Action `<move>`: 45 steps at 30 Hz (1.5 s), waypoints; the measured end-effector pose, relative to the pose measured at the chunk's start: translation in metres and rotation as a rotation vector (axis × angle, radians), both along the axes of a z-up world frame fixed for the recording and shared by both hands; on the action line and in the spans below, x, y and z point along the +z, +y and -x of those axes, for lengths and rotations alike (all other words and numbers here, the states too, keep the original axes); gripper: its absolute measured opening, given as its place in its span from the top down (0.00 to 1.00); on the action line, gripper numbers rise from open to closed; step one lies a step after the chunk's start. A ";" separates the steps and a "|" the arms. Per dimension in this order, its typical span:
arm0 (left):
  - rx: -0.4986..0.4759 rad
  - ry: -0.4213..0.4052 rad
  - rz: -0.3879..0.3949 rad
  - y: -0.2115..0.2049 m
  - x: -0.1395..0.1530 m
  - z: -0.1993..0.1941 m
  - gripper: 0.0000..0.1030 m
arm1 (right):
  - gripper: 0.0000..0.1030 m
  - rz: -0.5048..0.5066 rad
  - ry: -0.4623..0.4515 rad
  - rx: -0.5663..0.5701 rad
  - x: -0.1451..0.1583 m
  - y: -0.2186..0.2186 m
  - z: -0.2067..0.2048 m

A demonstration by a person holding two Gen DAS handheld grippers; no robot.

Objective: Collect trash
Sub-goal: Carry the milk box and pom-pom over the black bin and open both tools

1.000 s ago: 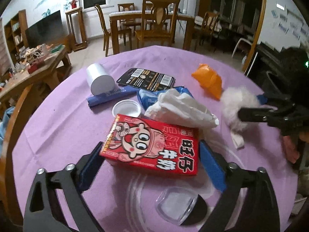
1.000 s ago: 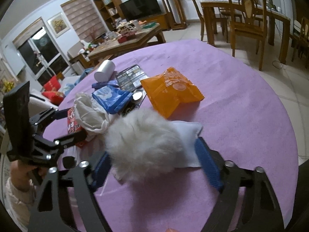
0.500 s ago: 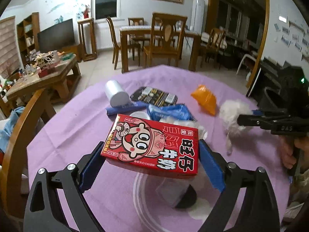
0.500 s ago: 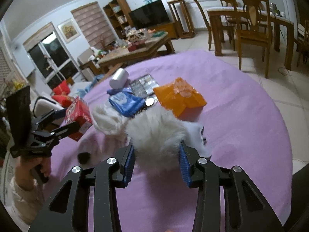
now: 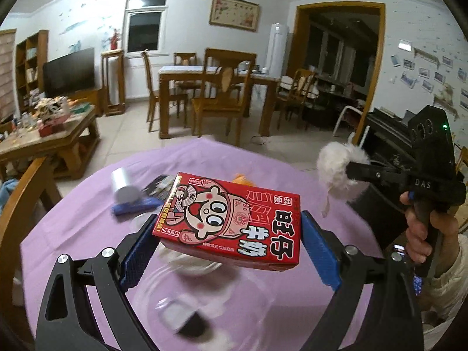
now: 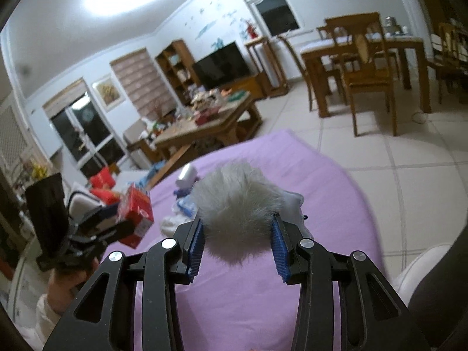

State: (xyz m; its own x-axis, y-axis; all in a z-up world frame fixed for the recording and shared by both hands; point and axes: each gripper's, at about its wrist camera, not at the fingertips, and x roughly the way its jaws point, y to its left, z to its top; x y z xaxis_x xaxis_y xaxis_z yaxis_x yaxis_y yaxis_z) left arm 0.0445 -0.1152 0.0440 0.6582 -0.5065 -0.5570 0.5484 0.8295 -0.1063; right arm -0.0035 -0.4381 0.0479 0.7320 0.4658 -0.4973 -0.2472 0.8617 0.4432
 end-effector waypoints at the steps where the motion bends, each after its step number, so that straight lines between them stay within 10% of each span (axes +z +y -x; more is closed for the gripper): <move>1: -0.013 -0.004 0.005 -0.009 0.001 0.000 0.12 | 0.61 -0.004 -0.008 -0.014 0.003 -0.009 0.004; 29: -0.492 0.061 0.040 -0.292 -0.029 0.028 0.12 | 0.61 -0.121 -0.047 -0.522 -0.018 -0.305 0.141; 45: -0.590 0.077 -0.026 -0.361 -0.052 0.047 0.12 | 0.61 -0.175 0.011 -0.627 -0.067 -0.362 0.160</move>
State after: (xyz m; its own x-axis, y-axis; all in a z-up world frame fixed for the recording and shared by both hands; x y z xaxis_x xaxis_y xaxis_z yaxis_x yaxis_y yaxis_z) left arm -0.0028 -0.4758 -0.0080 0.2264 -0.7603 -0.6089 0.9091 0.3893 -0.1480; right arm -0.1632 -0.8000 -0.0196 0.8865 0.0273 -0.4618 0.2841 0.7557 0.5901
